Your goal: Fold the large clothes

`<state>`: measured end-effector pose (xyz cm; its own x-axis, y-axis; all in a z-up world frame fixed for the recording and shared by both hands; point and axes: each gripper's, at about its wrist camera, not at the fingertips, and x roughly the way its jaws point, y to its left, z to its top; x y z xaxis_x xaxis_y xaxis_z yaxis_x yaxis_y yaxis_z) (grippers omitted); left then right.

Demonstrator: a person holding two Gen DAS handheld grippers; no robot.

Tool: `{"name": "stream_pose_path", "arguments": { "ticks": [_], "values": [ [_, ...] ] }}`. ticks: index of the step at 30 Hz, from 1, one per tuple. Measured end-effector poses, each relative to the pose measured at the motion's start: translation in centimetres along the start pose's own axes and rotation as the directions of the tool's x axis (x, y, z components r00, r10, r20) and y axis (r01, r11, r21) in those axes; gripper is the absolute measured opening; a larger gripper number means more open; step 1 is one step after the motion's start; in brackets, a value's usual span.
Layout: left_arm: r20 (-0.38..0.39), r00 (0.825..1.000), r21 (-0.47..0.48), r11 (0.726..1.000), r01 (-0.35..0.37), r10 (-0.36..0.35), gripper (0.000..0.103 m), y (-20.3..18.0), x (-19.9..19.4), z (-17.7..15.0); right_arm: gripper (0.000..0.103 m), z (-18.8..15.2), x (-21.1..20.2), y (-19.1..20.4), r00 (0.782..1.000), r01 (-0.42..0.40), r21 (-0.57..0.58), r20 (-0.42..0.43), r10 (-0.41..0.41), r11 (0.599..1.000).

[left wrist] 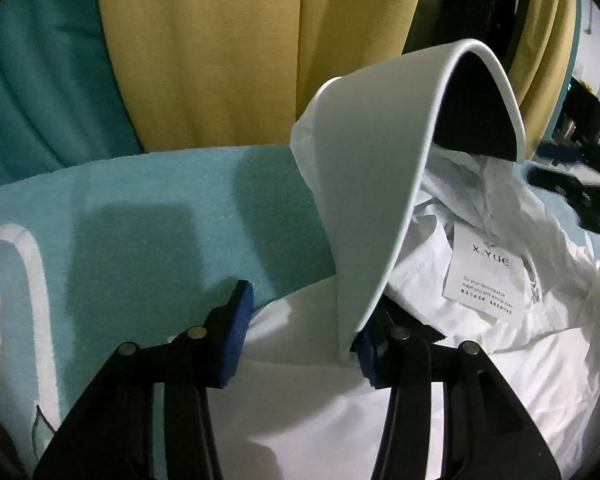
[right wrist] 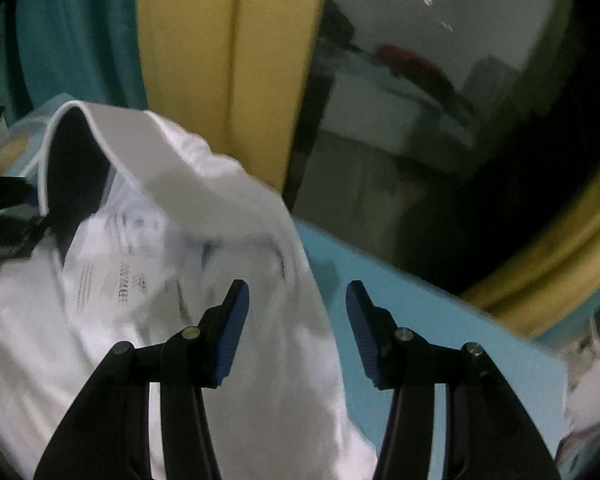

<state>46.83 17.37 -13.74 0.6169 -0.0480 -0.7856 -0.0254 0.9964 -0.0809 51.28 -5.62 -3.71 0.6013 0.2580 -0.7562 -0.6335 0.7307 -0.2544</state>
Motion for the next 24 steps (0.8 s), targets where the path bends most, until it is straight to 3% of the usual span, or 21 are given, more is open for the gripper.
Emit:
{"name": "stream_pose_path", "arguments": {
  "ticks": [3,5,6,7,8,14,18,24],
  "values": [
    [0.002,1.0,0.007,1.0,0.0,0.0,0.05,0.0,-0.1,-0.2,0.05,2.0,1.5,4.0,0.995,0.101,-0.192,0.042,-0.095,0.976],
    [0.003,1.0,0.012,1.0,-0.003,0.003,0.05,-0.5,-0.1,-0.4,0.049,2.6,2.4,5.5,0.987,0.156,-0.257,0.071,-0.142,0.954],
    [0.004,1.0,0.015,1.0,-0.004,0.004,0.05,-0.6,-0.2,-0.5,0.044,2.6,2.8,6.0,0.984,0.173,-0.279,0.085,-0.155,0.944],
    [0.004,1.0,0.013,1.0,0.0,0.0,0.05,-0.6,-0.3,-0.6,0.006,2.5,3.3,6.0,0.983,0.182,-0.286,0.073,-0.168,0.941],
    [0.005,1.0,0.01,1.0,0.003,-0.003,0.05,-0.5,-0.4,-0.5,0.003,2.2,3.5,5.8,0.981,0.195,-0.28,0.054,-0.187,0.94],
    [0.008,1.0,0.03,0.999,0.023,-0.023,0.05,-1.6,-0.8,-0.3,0.003,-2.4,0.2,2.4,0.964,0.261,-0.257,0.028,-0.263,0.93],
    [0.01,0.998,0.076,0.995,0.058,-0.059,0.05,-4.0,-1.5,0.1,0.003,-6.7,-1.3,1.5,0.946,0.301,-0.318,-0.018,-0.324,0.899],
    [-0.038,0.985,0.122,0.978,0.171,-0.167,0.05,-6.4,-4.4,-0.1,0.003,-10.0,-1.9,0.0,0.966,0.218,-0.275,-0.078,-0.248,0.936]
  ]
}}
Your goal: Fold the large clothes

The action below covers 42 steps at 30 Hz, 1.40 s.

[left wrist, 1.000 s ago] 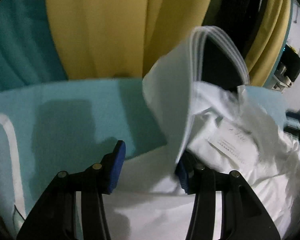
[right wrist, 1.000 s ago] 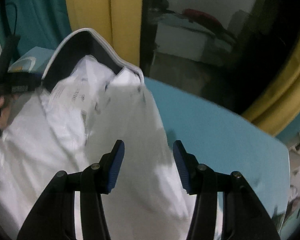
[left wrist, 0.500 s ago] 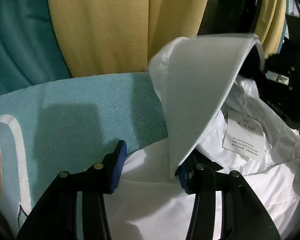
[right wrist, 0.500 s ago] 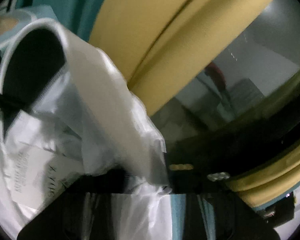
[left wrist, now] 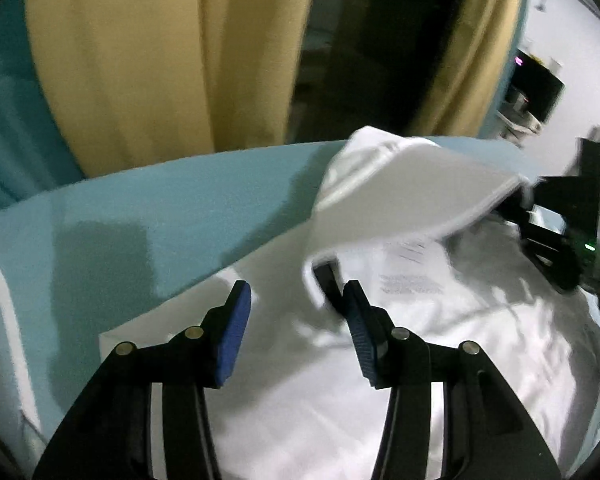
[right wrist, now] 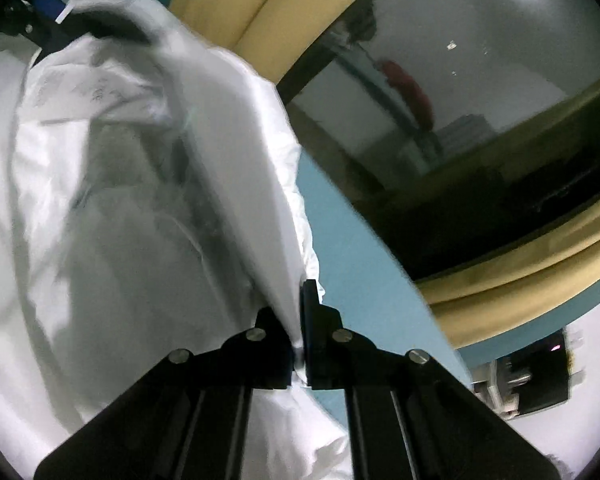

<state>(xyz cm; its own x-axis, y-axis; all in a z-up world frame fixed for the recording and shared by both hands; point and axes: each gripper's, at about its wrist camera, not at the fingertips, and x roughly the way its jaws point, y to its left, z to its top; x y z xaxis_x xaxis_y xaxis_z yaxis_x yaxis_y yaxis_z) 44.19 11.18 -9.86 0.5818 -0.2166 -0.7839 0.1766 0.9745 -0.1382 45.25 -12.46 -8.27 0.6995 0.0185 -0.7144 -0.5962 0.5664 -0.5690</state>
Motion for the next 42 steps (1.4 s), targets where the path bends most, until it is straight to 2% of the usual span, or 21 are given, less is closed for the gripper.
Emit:
{"name": "stream_pose_path", "arguments": {
  "ticks": [3,7,9,10,11,13,17,20,23,25,27,29,32,34,36,37,38,39,40,41,42],
  "values": [
    [0.025,0.999,0.006,1.0,0.029,-0.029,0.051,-1.0,-3.2,0.2,0.006,-0.3,-0.1,-0.2,0.999,-0.044,-0.001,0.032,0.044,0.999],
    [0.151,0.981,-0.035,0.991,0.126,-0.119,0.051,-2.2,-6.9,3.2,0.009,-0.4,-0.4,-0.4,0.997,-0.053,-0.023,0.053,0.054,0.998],
    [0.212,0.97,-0.028,0.991,0.131,-0.122,0.061,-3.3,-7.0,5.0,0.009,-0.7,-0.7,0.9,0.997,-0.045,-0.03,0.06,0.046,0.999],
    [0.217,0.969,-0.028,0.991,0.127,-0.118,0.062,-3.7,-6.2,5.7,0.01,-0.9,-0.7,1.6,0.997,-0.042,-0.023,0.062,0.044,0.999],
    [0.199,0.972,-0.029,0.991,0.131,-0.122,0.062,-3.9,-5.1,6.4,0.01,-1.0,-0.8,1.6,0.997,-0.039,-0.012,0.063,0.04,0.999],
    [0.105,0.985,-0.051,0.989,0.142,-0.136,0.062,-4.2,-1.4,6.8,0.013,-1.7,-0.8,1.1,0.996,-0.059,0.02,0.06,0.058,0.998],
    [-0.009,0.994,-0.013,0.994,0.107,-0.107,0.061,-4.9,3.1,4.7,0.021,-3.4,-1.3,-1.5,0.988,-0.142,0.122,0.069,0.135,0.982],
    [-0.025,0.996,0.005,0.997,0.081,-0.081,0.062,-4.9,3.9,3.5,0.033,-4.9,-1.9,-3.2,0.983,-0.178,0.16,0.075,0.168,0.971],
    [-0.025,0.997,0.024,0.997,0.079,-0.078,0.062,-4.3,4.0,3.3,0.037,-6.0,-2.7,-5.4,0.972,-0.233,0.23,0.095,0.216,0.945],
    [-0.034,0.996,0.049,0.996,0.08,-0.078,0.062,-3.6,4.5,3.6,0.042,-6.4,-3.0,-7.7,0.95,-0.31,0.317,0.146,0.277,0.896],
    [-0.033,0.997,0.082,0.994,0.066,-0.063,0.062,-3.8,4.2,3.0,0.056,-6.4,-2.7,-10.0,0.909,-0.414,0.413,0.225,0.35,0.811],
    [-0.019,0.999,0.119,0.992,0.039,-0.037,0.062,-4.1,4.0,2.1,0.078,-5.8,-1.6,-11.3,0.878,-0.478,0.478,0.268,0.396,0.737],
    [-0.001,1.0,0.171,0.985,0.007,-0.007,0.062,-4.7,4.7,1.0,0.079,-3.9,1.6,-11.7,0.853,-0.519,0.507,0.257,0.454,0.688],
    [-0.006,1.0,0.169,0.985,0.022,-0.022,0.062,-4.3,4.4,1.0,0.079,-2.8,4.3,-11.2,0.804,-0.577,0.525,0.23,0.548,0.626],
    [-0.023,0.999,0.166,0.985,0.047,-0.043,0.062,-3.8,4.1,1.3,0.079,-2.2,7.3,-9.8,0.733,-0.622,0.562,0.171,0.658,0.545],
    [-0.037,0.998,0.166,0.984,0.061,-0.056,0.062,-3.5,3.9,1.5,0.081,-2.0,8.3,-9.0,0.714,-0.629,0.558,0.141,0.685,0.541],
    [-0.044,0.997,0.152,0.986,0.072,-0.066,0.062,-3.1,3.7,1.8,0.081,-1.9,6.9,-8.0,0.739,-0.628,0.517,0.162,0.654,0.581],
    [-0.043,0.997,0.132,0.988,0.075,-0.07,0.062,-2.7,3.4,2.0,0.079,-1.7,6.5,-7.1,0.737,-0.639,0.467,0.143,0.66,0.612],
    [-0.025,0.997,0.093,0.993,0.076,-0.074,0.062,-1.8,2.9,2.4,0.077,-1.3,5.9,-6.3,0.769,-0.613,0.416,0.12,0.627,0.672],
    [0.009,0.996,0.057,0.994,0.089,-0.089,0.062,-0.9,2.0,2.7,0.065,-0.9,5.0,-5.3,0.794,-0.591,0.362,0.101,0.6,0.721],
    [0.034,0.994,0.038,0.994,0.1,-0.101,0.063,-0.2,1.4,2.7,0.058,-0.6,4.5,-4.9,0.795,-0.593,0.343,0.105,0.597,0.729]
  ]
}}
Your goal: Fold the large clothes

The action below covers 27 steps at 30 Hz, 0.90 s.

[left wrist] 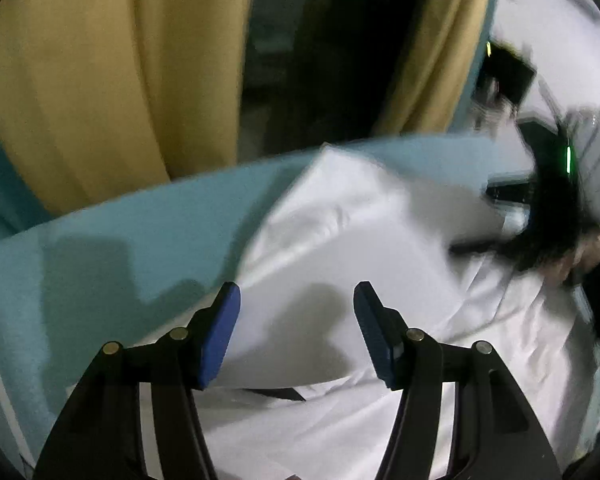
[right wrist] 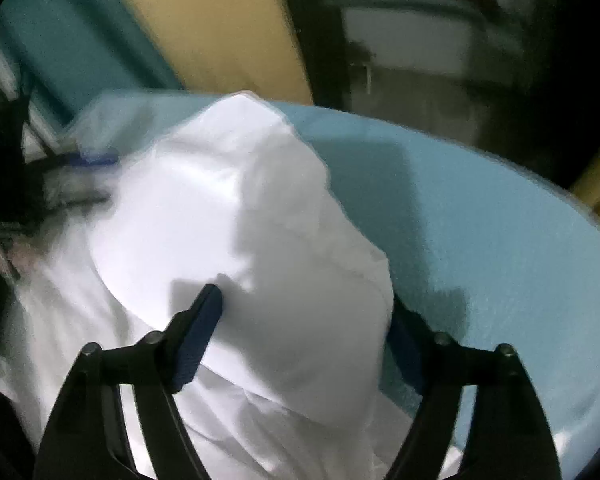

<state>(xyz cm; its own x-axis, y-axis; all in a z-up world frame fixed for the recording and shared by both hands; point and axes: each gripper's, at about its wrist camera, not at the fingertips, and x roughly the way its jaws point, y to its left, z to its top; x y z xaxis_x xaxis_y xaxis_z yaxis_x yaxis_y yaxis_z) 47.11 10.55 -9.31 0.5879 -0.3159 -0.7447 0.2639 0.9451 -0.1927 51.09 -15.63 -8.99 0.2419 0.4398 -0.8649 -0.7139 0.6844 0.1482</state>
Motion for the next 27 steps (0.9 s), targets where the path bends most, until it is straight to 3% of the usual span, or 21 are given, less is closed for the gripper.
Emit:
{"name": "stream_pose_path", "arguments": {
  "ticks": [2,3,4,6,8,11,12,14,17,18,20,23,27],
  "values": [
    [0.019,1.0,-0.013,1.0,-0.024,0.024,0.068,1.1,-0.4,0.3,0.038,0.2,-0.5,1.1,0.999,0.046,-0.037,0.011,-0.045,0.998],
    [0.008,0.999,-0.013,0.999,-0.035,0.035,0.069,1.4,0.0,0.6,0.025,0.3,-0.9,1.6,0.996,0.084,-0.07,0.018,-0.083,0.994],
    [-0.028,0.999,-0.01,0.999,-0.039,0.039,0.069,1.8,1.0,0.8,0.019,0.4,-1.2,2.0,0.994,0.109,-0.098,0.022,-0.107,0.989],
    [-0.134,0.991,0.009,1.0,-0.006,0.007,0.069,2.0,3.5,0.3,0.016,0.4,-1.7,3.1,0.985,0.173,-0.164,0.046,-0.168,0.971],
    [-0.116,0.993,0.03,0.999,0.017,-0.013,0.071,1.6,3.9,-0.1,0.014,0.4,-2.5,3.9,0.965,0.262,-0.211,0.087,-0.249,0.942],
    [-0.129,0.988,0.024,0.996,0.086,-0.082,0.071,1.3,4.4,0.4,0.013,0.1,-3.5,6.0,0.894,0.443,-0.28,0.206,-0.398,0.852],
    [-0.13,0.988,0.028,0.995,0.091,-0.087,0.071,1.2,4.6,0.5,0.013,0.0,-3.6,6.8,0.856,0.512,-0.304,0.254,-0.45,0.803],
    [-0.129,0.989,0.053,0.995,0.079,-0.072,0.069,0.7,5.0,0.9,0.013,-0.1,-3.5,7.9,0.814,0.576,-0.325,0.316,-0.488,0.75],
    [-0.096,0.995,0.128,0.992,0.007,0.006,0.034,-0.5,4.7,1.2,0.013,-1.2,-3.6,10.1,0.752,0.656,-0.369,0.397,-0.527,0.658],
    [-0.07,0.997,0.152,0.988,-0.022,0.033,0.026,-1.0,4.3,0.9,0.013,-1.6,-3.6,10.2,0.741,0.669,-0.377,0.409,-0.533,0.64],
    [-0.025,0.998,0.182,0.982,-0.053,0.059,0.02,-1.5,3.5,0.5,0.013,-2.5,-3.6,10.7,0.729,0.682,-0.39,0.424,-0.536,0.619],
    [0.057,0.993,0.241,0.963,-0.118,0.108,0.018,-3.0,2.0,-0.4,0.015,-3.5,-3.8,10.5,0.733,0.679,-0.391,0.416,-0.539,0.622],
    [0.191,0.976,0.312,0.936,-0.161,0.104,0.018,-4.7,-0.2,-1.8,0.019,-3.7,-5.2,10.0,0.753,0.654,-0.347,0.387,-0.533,0.672]
  ]
}}
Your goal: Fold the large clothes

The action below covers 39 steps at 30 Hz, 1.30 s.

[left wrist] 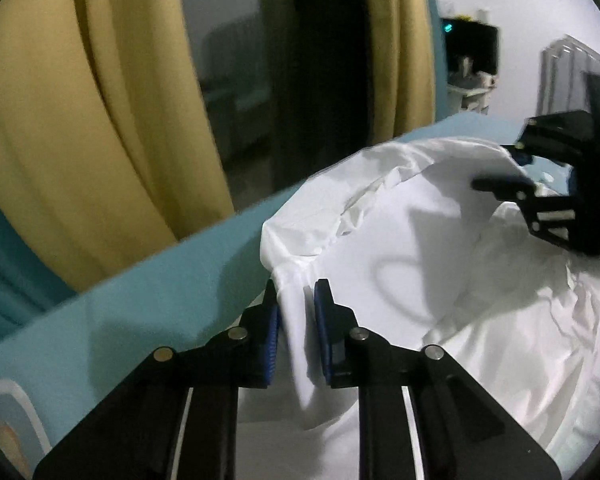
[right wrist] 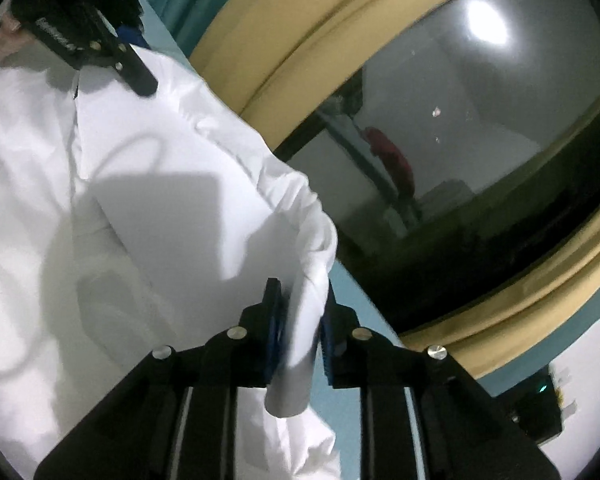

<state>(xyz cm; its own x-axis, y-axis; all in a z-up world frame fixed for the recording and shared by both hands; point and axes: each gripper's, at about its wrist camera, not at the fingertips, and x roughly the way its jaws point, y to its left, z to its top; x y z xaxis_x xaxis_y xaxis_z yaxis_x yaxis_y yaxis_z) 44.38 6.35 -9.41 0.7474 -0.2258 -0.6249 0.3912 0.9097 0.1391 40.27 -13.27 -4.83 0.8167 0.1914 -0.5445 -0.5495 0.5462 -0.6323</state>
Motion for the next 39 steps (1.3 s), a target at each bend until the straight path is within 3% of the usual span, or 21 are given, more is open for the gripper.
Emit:
{"name": "stream_pose_path", "arguments": {
  "ticks": [11,18,25,31,33,39],
  "values": [
    [0.054,0.999,0.053,0.999,0.0,-0.003,0.018,-2.7,-4.6,-1.5,0.024,-2.7,-3.3,-0.7,0.979,-0.197,0.164,-0.015,0.202,0.967],
    [0.035,0.999,0.109,0.994,0.015,-0.019,0.018,-5.3,-6.4,-3.2,0.024,-4.2,-4.5,-0.3,0.97,-0.231,0.216,-0.023,0.241,0.949],
    [-0.028,0.997,0.132,0.989,0.069,-0.066,0.019,-6.5,-7.7,-5.7,0.024,-5.2,-5.8,1.7,0.976,-0.202,0.143,-0.058,0.212,0.969],
    [-0.048,0.992,0.057,0.992,0.116,-0.113,0.035,-6.9,-9.8,-6.3,0.024,-6.6,-7.2,2.2,0.975,-0.167,0.114,-0.132,0.181,0.979],
    [-0.042,0.991,0.022,0.992,0.125,-0.124,0.056,-7.0,-10.6,-6.6,0.024,-7.2,-7.7,1.6,0.969,-0.187,0.142,-0.133,0.206,0.972],
    [-0.009,0.978,-0.118,0.972,0.204,-0.207,0.059,-6.7,-13.3,-8.5,0.026,-6.9,-10.0,-0.2,0.939,-0.316,0.314,-0.034,0.343,0.895]
  ]
}}
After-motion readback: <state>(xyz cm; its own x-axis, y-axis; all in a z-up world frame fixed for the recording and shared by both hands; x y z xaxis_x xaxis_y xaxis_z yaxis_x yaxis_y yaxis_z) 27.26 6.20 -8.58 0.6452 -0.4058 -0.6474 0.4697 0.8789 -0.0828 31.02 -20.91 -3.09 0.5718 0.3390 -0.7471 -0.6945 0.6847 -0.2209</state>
